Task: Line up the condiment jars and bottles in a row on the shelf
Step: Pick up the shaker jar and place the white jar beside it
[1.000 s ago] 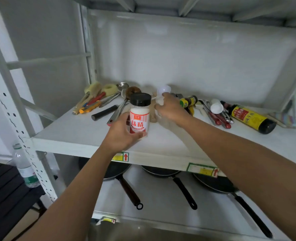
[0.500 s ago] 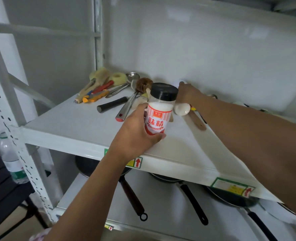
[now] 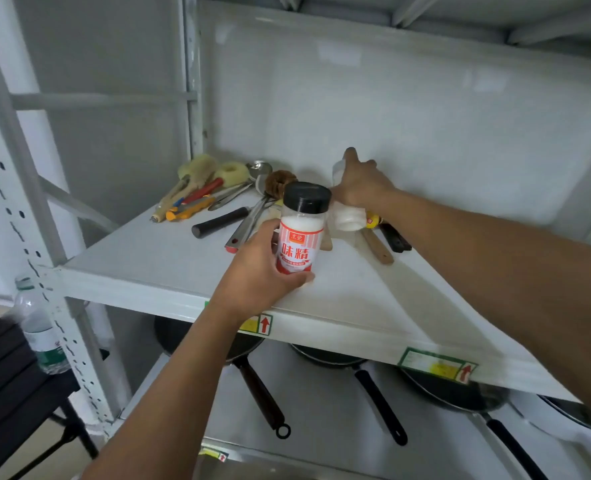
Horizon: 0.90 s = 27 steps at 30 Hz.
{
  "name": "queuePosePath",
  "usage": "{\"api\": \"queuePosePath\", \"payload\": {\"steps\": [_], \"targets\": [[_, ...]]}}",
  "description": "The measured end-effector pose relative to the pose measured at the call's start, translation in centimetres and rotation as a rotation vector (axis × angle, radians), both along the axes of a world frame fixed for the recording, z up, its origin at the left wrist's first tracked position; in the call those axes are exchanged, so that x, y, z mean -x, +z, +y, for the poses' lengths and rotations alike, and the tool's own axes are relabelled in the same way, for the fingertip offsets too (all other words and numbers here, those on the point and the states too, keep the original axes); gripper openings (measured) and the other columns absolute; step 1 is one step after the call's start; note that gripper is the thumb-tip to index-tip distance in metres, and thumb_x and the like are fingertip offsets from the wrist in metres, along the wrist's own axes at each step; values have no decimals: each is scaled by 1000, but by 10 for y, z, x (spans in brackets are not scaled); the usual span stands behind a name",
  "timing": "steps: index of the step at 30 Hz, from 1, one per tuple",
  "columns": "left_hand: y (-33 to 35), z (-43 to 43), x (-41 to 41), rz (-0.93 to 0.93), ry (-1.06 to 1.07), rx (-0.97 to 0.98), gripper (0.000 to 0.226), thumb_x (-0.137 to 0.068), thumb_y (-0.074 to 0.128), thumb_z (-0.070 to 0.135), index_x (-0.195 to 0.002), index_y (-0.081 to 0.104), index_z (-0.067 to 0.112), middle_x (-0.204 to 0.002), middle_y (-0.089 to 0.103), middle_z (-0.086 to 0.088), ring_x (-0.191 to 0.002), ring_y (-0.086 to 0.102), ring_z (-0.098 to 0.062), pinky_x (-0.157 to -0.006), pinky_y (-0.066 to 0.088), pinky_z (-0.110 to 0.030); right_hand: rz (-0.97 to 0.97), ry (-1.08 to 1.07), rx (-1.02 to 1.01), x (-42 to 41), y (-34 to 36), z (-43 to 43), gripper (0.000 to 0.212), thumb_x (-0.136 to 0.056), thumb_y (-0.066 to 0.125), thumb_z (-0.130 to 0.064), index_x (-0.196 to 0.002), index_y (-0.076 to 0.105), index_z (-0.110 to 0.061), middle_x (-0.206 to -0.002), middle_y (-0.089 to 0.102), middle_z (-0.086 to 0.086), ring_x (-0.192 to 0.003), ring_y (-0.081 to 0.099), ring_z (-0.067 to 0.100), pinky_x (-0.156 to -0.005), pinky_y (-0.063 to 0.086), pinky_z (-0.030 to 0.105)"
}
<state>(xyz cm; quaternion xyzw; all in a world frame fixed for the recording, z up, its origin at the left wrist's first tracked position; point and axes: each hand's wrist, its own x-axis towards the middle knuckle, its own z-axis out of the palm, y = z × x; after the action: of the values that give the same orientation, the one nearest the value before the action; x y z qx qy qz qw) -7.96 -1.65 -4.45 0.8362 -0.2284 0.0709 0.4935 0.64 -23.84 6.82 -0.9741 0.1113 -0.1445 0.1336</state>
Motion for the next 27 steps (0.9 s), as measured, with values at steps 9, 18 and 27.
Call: {"api": "queuePosePath", "payload": {"steps": [9, 18, 27], "targets": [[7, -5, 8, 95, 33, -132, 88, -67, 95, 47, -141, 49, 34, -130, 66, 11, -116, 63, -13, -104, 53, -42, -326, 189, -78, 118, -50, -20, 65, -87, 75, -40, -137, 37, -22, -128, 41, 11, -117, 50, 36, -87, 47, 41], [15, -10, 20, 88, 89, -164, 87, -71, 93, 43, -143, 46, 31, -133, 64, 6, -107, 57, -10, -101, 50, -36, -476, 206, -338, 148, -88, -4, 82, -83, 84, -44, -144, 31, -27, -141, 31, 2, -129, 45, 25, -100, 48, 41], [14, -14, 16, 89, 113, -180, 91, -70, 93, 45, -146, 44, 31, -140, 62, 4, -122, 61, -20, -103, 51, -42, -387, 143, -568, 149, -112, -11, 102, -69, 91, -52, -148, 31, -29, -142, 43, -3, -131, 45, 22, -108, 47, 52]]}}
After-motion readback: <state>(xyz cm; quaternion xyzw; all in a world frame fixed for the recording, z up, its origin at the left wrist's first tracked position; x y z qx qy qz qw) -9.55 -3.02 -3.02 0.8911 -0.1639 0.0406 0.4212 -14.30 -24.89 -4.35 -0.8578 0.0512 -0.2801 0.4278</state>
